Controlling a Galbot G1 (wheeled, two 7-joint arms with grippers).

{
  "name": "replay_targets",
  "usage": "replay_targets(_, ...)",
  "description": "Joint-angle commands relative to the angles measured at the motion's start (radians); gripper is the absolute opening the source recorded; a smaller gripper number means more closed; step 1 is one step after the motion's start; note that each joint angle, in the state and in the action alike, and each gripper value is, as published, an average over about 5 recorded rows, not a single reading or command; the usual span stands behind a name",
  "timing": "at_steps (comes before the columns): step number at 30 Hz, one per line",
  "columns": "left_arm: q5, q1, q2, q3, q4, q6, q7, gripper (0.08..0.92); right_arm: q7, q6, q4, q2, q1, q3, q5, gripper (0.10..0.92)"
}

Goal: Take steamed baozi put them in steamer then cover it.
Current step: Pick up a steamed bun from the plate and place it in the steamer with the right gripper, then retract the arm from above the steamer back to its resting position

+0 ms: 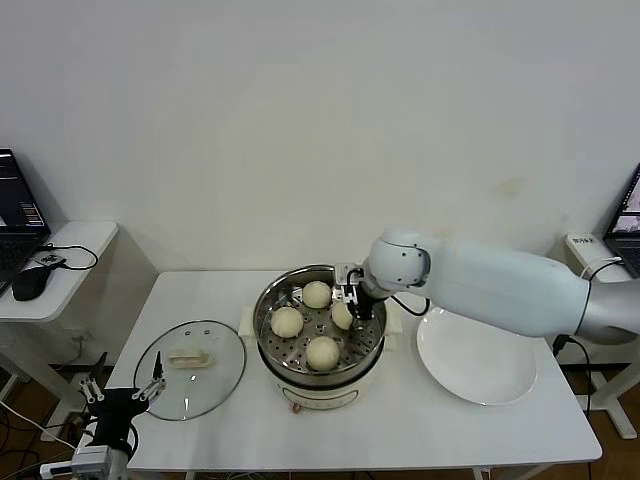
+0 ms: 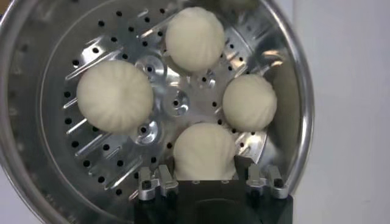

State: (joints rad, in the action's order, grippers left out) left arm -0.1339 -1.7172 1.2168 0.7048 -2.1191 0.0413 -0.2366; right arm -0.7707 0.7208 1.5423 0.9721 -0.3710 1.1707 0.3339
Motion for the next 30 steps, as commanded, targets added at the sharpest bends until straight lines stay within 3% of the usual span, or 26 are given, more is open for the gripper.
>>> replay_targets(1,0.002,0.001,0.000,-0.003,0.002,0.001,0.000,0.823,0.000,0.007,0.020,-0.012,0.008,-0.004,-0.011,0.632)
replay_targets(11,0.006,0.013,0.000,-0.013,0.006,0.004,0.001,0.823,0.021,0.007,0.135,-0.126,-0.030,-0.096,0.039,0.816)
replay_targets(16,0.009,0.025,-0.010,-0.011,0.020,0.007,0.004,0.823,0.217,0.006,0.236,-0.258,0.042,-0.218,0.167,0.822)
replay_targets(19,0.012,0.030,-0.016,-0.008,0.031,0.011,0.001,0.823,0.408,-0.016,0.318,-0.375,0.213,-0.380,0.271,0.823)
replay_targets(24,0.027,0.039,-0.018,-0.011,0.046,0.019,-0.008,0.823,0.623,-0.191,0.428,-0.524,0.657,-0.750,0.284,0.823)
replay_targets(30,0.090,0.058,-0.020,-0.023,0.074,0.025,-0.015,0.823,0.726,-0.444,0.449,-0.456,1.258,-1.288,0.182,0.823)
